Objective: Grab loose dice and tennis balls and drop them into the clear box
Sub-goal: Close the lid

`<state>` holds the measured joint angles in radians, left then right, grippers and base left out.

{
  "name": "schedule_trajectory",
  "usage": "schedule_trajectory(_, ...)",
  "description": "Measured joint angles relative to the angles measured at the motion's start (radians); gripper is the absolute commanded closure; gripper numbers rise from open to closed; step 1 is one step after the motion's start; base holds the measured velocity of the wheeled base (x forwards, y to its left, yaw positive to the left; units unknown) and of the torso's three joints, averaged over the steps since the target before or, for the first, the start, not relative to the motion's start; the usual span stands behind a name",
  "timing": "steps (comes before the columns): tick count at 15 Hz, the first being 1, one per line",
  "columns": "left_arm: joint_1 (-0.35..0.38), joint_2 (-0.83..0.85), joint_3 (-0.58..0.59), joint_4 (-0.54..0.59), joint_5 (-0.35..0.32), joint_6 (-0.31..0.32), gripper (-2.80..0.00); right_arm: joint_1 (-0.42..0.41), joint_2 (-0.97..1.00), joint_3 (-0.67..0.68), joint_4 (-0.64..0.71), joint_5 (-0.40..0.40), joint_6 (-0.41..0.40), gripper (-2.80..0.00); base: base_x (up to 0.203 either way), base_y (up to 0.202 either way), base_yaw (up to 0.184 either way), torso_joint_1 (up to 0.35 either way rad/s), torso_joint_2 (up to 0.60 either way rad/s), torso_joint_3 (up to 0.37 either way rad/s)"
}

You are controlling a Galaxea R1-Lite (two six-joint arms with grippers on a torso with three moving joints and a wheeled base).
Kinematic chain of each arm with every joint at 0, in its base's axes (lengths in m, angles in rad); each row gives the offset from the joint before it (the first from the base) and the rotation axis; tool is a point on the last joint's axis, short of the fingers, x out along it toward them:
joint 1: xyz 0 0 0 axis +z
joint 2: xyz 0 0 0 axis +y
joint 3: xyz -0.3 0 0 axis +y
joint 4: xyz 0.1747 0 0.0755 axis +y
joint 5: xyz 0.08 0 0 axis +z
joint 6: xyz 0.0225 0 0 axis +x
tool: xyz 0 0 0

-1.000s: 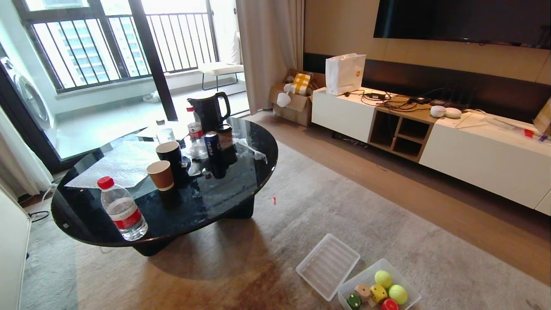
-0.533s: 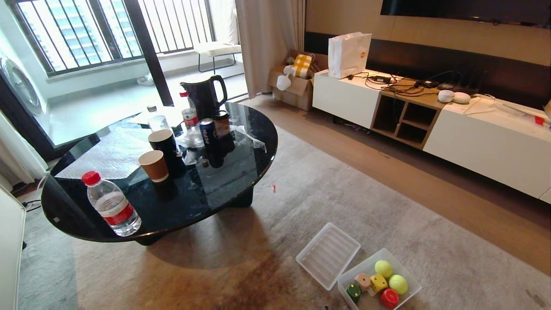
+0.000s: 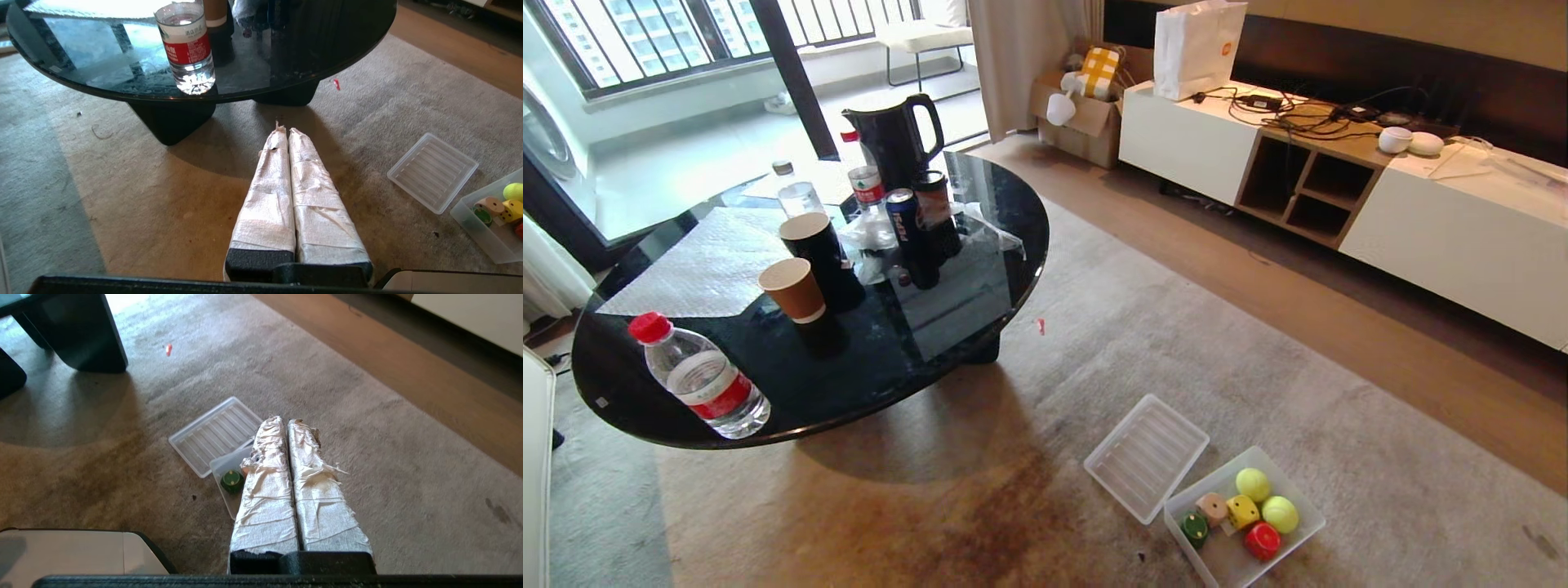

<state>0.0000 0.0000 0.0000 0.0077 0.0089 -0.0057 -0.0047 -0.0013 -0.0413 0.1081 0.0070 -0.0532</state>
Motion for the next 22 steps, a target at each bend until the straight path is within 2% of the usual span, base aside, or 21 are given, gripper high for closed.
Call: schedule_trajectory(22,0.000,0.000,0.000,0.000,0.000,0.000,0.00,0.000,0.000,0.000,0.000,0.000,0.000,0.00,0.000,0.000,0.000,0.002,0.00,-0.198)
